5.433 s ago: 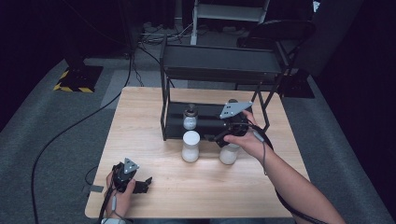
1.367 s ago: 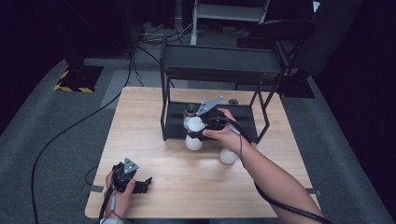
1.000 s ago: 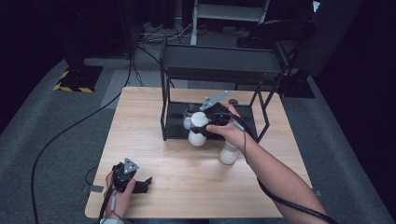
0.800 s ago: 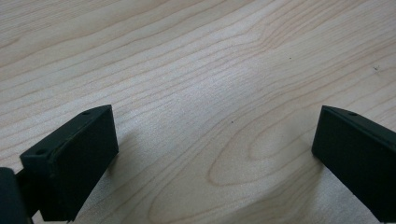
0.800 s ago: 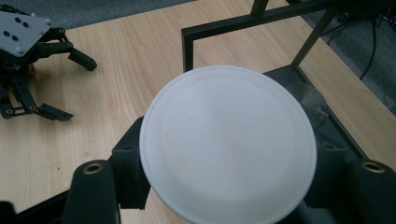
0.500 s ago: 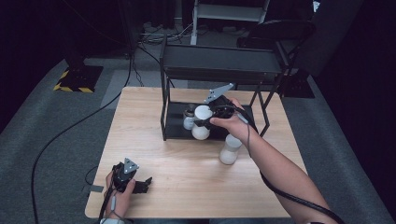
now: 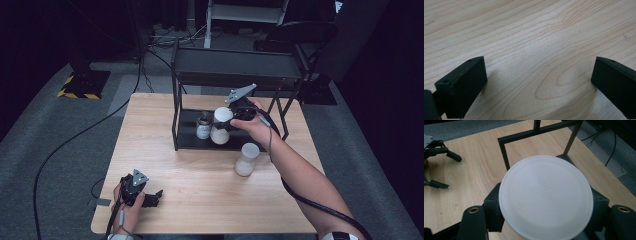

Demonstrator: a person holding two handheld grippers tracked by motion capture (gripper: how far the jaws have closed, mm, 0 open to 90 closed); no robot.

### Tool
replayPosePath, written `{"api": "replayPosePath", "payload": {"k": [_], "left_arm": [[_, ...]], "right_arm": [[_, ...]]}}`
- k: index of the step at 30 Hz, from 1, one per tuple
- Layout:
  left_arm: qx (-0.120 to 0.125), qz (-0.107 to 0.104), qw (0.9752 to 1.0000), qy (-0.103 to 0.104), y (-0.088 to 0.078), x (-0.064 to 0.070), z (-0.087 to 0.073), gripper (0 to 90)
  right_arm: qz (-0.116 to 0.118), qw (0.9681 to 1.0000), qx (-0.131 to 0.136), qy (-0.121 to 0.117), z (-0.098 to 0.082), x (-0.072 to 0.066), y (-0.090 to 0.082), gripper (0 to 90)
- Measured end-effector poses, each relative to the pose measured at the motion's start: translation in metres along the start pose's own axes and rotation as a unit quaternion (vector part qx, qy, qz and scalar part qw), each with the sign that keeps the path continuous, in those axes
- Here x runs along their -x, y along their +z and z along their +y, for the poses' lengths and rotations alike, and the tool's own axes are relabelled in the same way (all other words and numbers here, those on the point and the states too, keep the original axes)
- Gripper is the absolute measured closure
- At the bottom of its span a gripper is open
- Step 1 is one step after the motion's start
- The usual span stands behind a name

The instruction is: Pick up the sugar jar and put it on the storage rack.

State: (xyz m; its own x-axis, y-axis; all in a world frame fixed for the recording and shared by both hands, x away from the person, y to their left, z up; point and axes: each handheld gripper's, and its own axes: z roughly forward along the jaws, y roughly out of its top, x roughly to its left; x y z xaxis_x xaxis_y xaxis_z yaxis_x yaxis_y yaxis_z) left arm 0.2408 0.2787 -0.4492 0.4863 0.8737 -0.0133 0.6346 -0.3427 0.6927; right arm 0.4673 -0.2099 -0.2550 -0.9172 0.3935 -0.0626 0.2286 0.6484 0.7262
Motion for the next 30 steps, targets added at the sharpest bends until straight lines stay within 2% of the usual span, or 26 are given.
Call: {"api": "replayPosePath", "payload": {"k": [20, 30], "left_arm": [[0.001, 0.001, 1.0, -0.002, 0.0, 0.001, 0.0, 0.3], [0.0, 0.003, 1.0, -0.003, 0.0, 0.001, -0.001, 0.3]], "right_arm": [[-0.02, 0.9996, 0.008, 0.019, -0.02, 0.028, 0.013, 33.9], [-0.024, 0.9993, 0.001, 0.028, -0.03, 0.04, 0.025, 33.8]]}}
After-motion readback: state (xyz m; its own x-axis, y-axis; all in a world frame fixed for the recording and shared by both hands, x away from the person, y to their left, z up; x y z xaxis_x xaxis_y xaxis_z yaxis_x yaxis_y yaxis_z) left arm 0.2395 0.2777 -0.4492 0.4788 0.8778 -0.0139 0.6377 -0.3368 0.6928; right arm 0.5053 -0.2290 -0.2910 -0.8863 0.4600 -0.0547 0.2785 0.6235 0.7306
